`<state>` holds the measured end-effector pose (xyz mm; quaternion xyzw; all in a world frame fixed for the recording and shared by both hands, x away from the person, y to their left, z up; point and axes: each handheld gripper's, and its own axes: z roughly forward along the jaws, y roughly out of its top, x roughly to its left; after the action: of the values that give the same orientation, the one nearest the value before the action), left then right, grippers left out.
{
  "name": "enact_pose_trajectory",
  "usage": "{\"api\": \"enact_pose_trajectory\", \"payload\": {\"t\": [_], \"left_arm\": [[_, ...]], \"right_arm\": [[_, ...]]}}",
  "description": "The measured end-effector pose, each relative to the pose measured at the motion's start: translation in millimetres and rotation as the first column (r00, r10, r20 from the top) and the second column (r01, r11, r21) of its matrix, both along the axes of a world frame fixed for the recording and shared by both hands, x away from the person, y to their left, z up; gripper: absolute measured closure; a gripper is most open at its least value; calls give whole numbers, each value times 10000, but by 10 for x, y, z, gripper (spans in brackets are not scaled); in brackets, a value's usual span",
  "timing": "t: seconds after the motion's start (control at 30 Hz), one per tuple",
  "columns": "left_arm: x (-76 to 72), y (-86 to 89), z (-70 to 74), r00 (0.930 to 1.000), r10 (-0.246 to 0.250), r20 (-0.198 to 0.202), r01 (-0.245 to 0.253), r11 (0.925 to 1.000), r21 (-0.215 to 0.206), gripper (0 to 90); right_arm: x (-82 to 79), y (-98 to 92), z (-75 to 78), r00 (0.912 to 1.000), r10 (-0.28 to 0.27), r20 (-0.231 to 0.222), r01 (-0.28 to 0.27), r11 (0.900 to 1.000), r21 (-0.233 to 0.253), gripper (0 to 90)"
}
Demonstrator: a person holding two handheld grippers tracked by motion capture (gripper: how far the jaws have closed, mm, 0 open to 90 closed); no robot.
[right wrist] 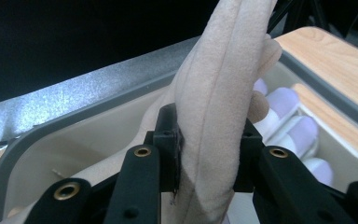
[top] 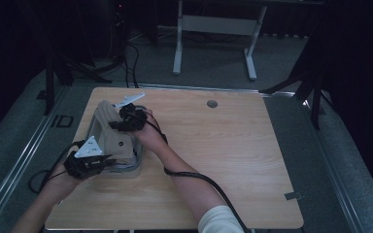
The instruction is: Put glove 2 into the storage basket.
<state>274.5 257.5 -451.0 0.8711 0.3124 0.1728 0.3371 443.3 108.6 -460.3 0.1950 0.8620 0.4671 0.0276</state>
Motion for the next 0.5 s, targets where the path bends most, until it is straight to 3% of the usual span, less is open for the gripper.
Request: {"api": "enact_pose_trajectory", "payload": {"t": [0.27,0.37,0.43,0.5], "left_arm": [[118,-4,-83,9998,69,-189,-67,9999,87,822],[161,-37,-129,9993,60,-377,-54,9999,153,822],[175,-46,-147,9990,69,-448,-62,9999,153,821],[199,-55,-175,9981,30,-617,-17,9998,210,821]], "right_arm": [[89,63,-194,9995,-305,-89,296,9957,-872,692],[94,79,-261,9994,-341,73,348,9912,-1277,688],[98,76,-276,9993,-371,57,375,9911,-1279,686],[123,65,-290,9985,-475,-285,438,9917,-1213,679]]}}
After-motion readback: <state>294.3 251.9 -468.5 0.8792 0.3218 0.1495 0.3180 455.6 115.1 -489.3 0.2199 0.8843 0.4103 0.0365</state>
